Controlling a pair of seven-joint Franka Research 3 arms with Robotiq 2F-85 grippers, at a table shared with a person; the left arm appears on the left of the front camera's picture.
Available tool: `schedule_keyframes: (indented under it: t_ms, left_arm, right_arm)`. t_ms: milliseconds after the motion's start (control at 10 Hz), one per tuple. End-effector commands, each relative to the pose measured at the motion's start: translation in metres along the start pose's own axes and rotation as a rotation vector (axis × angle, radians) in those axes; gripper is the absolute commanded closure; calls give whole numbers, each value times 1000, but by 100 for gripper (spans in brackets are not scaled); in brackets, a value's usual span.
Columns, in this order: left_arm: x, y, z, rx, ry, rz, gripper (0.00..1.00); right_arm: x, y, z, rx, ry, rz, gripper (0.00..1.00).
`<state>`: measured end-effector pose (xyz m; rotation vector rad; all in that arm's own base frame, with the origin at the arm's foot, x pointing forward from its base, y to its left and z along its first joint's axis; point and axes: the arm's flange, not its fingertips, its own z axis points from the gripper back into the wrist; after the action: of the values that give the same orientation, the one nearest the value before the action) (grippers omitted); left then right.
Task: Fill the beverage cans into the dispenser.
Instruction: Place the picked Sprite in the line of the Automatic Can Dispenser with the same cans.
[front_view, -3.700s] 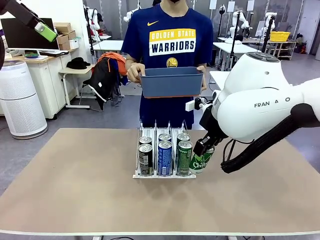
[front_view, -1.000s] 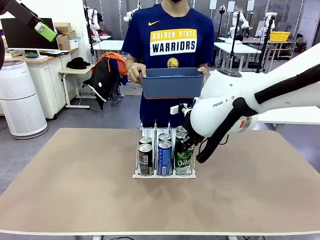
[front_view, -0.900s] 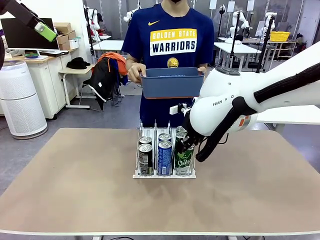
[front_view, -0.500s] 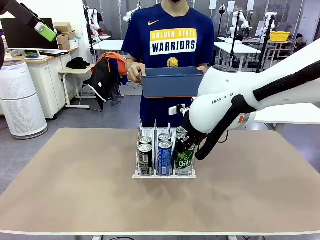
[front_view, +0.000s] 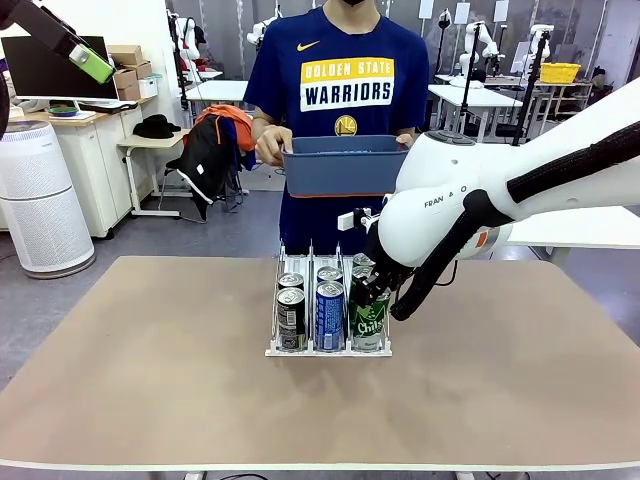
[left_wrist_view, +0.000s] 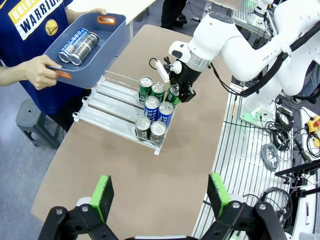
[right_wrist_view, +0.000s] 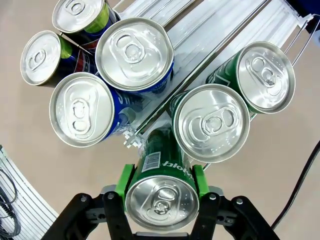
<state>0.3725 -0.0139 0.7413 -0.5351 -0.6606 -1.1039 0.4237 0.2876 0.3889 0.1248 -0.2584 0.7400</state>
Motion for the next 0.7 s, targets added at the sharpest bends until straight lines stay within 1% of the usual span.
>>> schedule_keyframes:
  t_ms: [0, 100, 200, 300, 400, 500, 600]
  left_arm:
    - [-1, 0, 1, 0, -2, 1, 0]
    - [-1, 0, 1, 0, -2, 1, 0]
    - [-1, 0, 1, 0, -2, 1, 0]
    - [-1, 0, 1, 0, -2, 1, 0]
    - [-1, 0, 1, 0, -2, 1, 0]
    - [-1, 0, 1, 0, -2, 1, 0]
    - [-1, 0, 1, 0, -2, 1, 0]
  right_arm:
    - [-1, -1, -1, -2, -27, -11, 42]
    - [-1, -1, -1, -2, -27, -11, 42]
    - [0, 0, 0, 0, 0, 0, 24]
    - [-1, 0, 3, 3, 3, 3, 24]
    - [-1, 1, 4, 5, 3, -2, 5]
    - [-1, 3, 5, 12, -1, -11, 22]
    - [-2, 1, 10, 13, -5, -12, 0]
